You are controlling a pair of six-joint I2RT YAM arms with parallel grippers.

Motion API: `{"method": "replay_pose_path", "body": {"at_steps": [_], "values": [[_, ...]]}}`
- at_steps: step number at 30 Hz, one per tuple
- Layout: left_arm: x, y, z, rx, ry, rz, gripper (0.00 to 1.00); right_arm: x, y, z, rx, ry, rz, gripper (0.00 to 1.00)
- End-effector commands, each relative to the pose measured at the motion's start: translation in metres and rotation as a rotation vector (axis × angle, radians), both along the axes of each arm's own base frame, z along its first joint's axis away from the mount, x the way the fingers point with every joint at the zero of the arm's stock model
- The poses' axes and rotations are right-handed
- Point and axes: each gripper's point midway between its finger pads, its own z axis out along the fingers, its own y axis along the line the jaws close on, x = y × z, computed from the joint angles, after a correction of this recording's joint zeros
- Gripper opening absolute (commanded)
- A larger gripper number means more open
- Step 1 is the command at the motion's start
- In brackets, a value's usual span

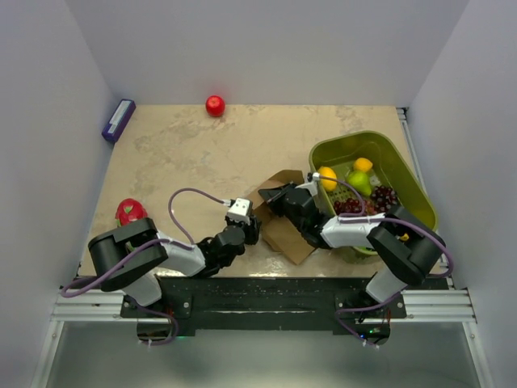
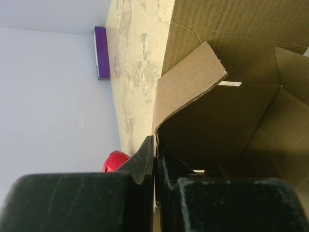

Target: Fold the paper box

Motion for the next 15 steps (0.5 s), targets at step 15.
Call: {"method": "replay_pose_path", "body": {"at_steps": [15], "values": [[0.014, 0.063, -0.004, 0.257, -0.052, 0.065, 0.28, -0.038, 0.025, -0.039, -0.121, 0.09, 0.149, 0.05]]}}
